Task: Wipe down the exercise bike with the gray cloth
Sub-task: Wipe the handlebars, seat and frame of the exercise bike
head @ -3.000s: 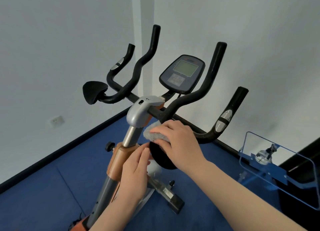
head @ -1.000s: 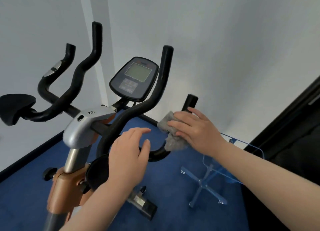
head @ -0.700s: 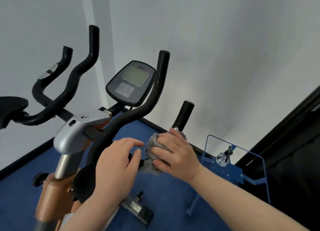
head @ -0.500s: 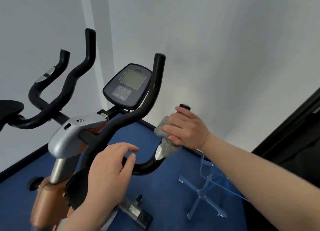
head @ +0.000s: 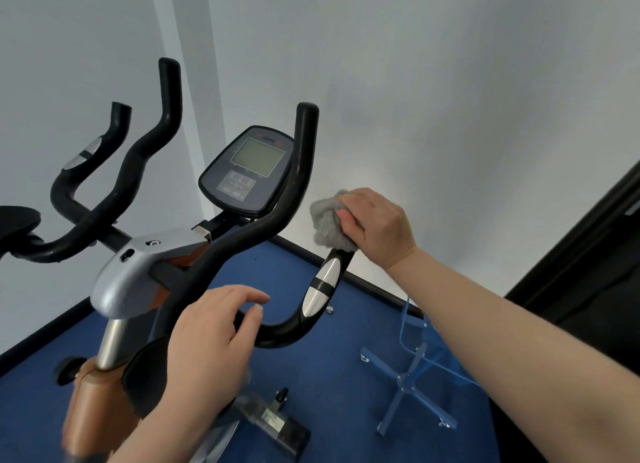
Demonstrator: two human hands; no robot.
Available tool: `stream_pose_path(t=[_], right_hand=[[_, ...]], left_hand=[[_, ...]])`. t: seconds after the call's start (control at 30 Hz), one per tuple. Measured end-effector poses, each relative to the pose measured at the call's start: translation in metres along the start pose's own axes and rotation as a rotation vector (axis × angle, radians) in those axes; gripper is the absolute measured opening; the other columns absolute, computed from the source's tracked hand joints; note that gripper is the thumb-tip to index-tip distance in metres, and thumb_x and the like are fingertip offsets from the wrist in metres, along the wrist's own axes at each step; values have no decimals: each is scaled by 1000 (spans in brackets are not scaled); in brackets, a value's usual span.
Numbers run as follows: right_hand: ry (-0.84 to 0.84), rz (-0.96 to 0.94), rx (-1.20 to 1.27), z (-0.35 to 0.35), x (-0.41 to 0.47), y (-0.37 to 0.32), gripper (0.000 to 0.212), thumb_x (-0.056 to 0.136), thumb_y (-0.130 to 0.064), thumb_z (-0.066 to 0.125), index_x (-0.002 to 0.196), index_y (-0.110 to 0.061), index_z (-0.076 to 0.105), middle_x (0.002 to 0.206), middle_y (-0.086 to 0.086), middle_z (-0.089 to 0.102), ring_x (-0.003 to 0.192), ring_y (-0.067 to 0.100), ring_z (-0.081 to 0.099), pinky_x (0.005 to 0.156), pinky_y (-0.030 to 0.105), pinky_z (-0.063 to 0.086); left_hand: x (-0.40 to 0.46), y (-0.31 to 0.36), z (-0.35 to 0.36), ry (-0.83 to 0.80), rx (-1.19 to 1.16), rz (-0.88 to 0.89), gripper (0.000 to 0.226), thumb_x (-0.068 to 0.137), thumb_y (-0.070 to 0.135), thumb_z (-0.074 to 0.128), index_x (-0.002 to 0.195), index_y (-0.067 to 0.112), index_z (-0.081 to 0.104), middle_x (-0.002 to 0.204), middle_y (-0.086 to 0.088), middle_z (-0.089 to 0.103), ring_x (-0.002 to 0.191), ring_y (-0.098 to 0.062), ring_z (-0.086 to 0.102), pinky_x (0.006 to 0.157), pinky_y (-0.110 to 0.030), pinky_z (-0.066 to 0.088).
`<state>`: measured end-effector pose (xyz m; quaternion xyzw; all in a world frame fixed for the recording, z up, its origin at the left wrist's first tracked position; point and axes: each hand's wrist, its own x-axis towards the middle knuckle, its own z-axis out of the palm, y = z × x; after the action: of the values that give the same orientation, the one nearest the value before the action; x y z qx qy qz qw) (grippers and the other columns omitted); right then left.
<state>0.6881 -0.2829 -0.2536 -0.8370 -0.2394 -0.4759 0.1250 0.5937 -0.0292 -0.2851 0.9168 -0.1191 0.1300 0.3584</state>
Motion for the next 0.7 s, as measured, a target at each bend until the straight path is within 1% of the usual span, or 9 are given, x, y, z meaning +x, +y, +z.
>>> stream_pose_path(t=[0.1, 0.17, 0.23, 0.3, 0.37, 0.5, 0.6, 0.67, 0.7], right_hand=[[175, 498, 153, 9, -7, -24, 30, 94, -21, 48, 95, 2, 67, 83, 11, 69, 74, 26, 64, 67, 26, 49], [294, 784, 269, 17, -6, -42, 29, 95, -27, 47, 100, -4, 65, 85, 6, 68, 76, 20, 62, 69, 23, 46], [382, 990, 337, 22, -1, -57, 31, 97, -35, 44, 107, -12, 62, 92, 0, 69, 82, 14, 62, 73, 25, 49], [428, 1134, 371, 25, 2, -68, 31, 97, -41, 42, 112, -19, 59, 93, -9, 68, 85, 5, 62, 76, 19, 50], [440, 1252, 413, 25, 0, -77, 30, 98, -43, 40, 110, -24, 59, 86, -19, 65, 80, -8, 60, 69, 7, 45], [383, 1425, 494, 23, -23, -109, 22, 98, -41, 38, 91, -33, 57, 80, -13, 68, 77, 4, 63, 65, 16, 45], [297, 1439, 560, 24, -54, -148, 29, 98, -43, 39, 112, -25, 57, 95, -5, 72, 91, 12, 67, 79, 29, 50], [218, 1390, 551, 21, -59, -158, 40, 98, -42, 38, 133, -24, 45, 119, -3, 65, 111, 11, 60, 93, 32, 48], [195, 1336, 530, 21, -54, -153, 46, 99, -38, 38, 142, -25, 34, 135, -3, 55, 124, 11, 50, 103, 32, 42]], left_hand=[[0, 1, 0, -3, 5, -1, 16, 86, 24, 55, 91, 34, 66, 92, 23, 64, 86, 6, 51, 73, -24, 38], [0, 2, 0, -7, 10, -5, 16, 86, 24, 55, 91, 34, 66, 90, 23, 63, 85, 8, 52, 71, -21, 37], [0, 3, -1, -6, 12, -13, 16, 85, 25, 55, 91, 35, 66, 89, 25, 62, 84, 9, 52, 68, -22, 36], [0, 3, -1, -6, 11, -12, 16, 85, 24, 55, 91, 35, 66, 88, 25, 62, 83, 7, 52, 70, -24, 37], [0, 2, -1, -8, 10, -10, 17, 86, 24, 55, 91, 35, 66, 88, 25, 62, 85, 5, 51, 73, -27, 40], [0, 3, -1, -10, 19, -12, 16, 85, 24, 55, 90, 35, 65, 85, 26, 60, 83, 4, 51, 72, -27, 39], [1, 3, 0, -16, 26, -2, 16, 85, 26, 54, 90, 35, 66, 86, 26, 61, 86, 3, 52, 73, -27, 42], [1, 2, 1, -15, 29, 9, 16, 85, 26, 54, 89, 35, 66, 87, 25, 63, 88, 3, 53, 74, -27, 42], [1, 1, 1, -11, 29, 15, 16, 85, 26, 54, 89, 35, 66, 87, 25, 63, 88, 4, 52, 74, -26, 42]])
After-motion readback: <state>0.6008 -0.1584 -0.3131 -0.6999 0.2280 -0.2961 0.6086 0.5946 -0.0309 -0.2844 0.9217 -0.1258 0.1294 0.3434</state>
